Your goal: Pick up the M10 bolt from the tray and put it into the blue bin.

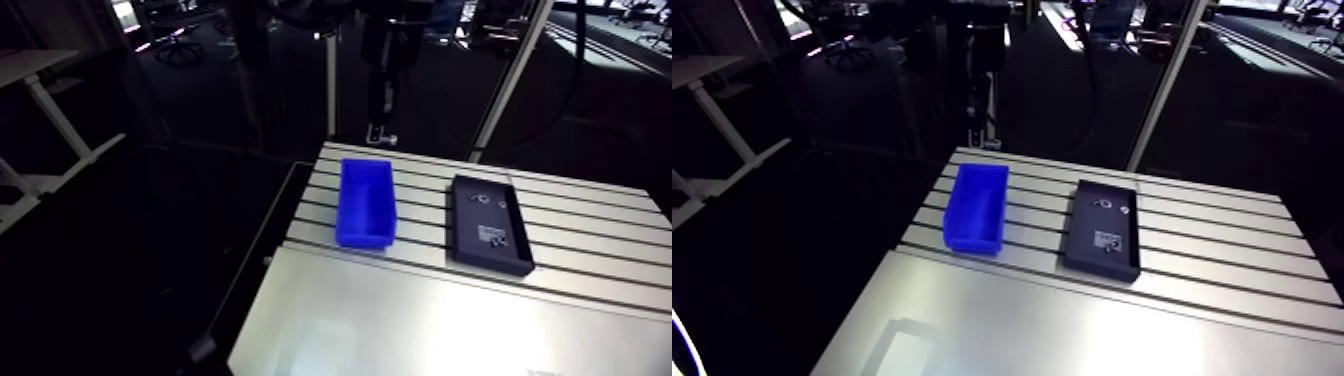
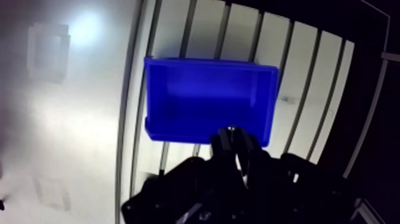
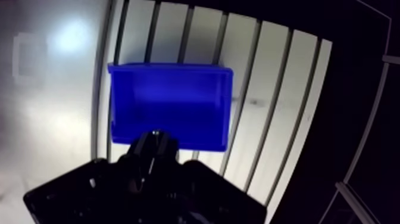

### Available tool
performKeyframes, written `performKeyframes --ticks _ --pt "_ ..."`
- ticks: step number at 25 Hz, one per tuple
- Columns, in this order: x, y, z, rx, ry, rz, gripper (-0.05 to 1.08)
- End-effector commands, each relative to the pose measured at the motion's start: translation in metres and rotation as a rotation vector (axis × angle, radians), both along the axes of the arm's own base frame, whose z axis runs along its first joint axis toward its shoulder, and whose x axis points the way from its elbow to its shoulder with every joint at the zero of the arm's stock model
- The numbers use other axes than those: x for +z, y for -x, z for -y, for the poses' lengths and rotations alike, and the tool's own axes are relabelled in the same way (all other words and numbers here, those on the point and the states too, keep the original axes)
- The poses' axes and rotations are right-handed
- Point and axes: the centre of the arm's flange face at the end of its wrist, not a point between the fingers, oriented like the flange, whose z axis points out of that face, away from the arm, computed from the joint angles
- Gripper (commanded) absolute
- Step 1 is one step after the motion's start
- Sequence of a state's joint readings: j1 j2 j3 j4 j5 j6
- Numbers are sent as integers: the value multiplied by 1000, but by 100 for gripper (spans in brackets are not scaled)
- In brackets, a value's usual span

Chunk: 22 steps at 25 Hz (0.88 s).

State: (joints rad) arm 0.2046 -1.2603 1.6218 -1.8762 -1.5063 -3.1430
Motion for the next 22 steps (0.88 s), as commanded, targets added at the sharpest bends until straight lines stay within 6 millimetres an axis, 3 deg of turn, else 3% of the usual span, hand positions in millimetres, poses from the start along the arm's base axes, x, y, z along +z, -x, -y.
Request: performKeyframes --ticks 1,22 --pt "-23 0 0 -8 -3 8 102" --pt "-76 -4 11 -33 -15 72 102"
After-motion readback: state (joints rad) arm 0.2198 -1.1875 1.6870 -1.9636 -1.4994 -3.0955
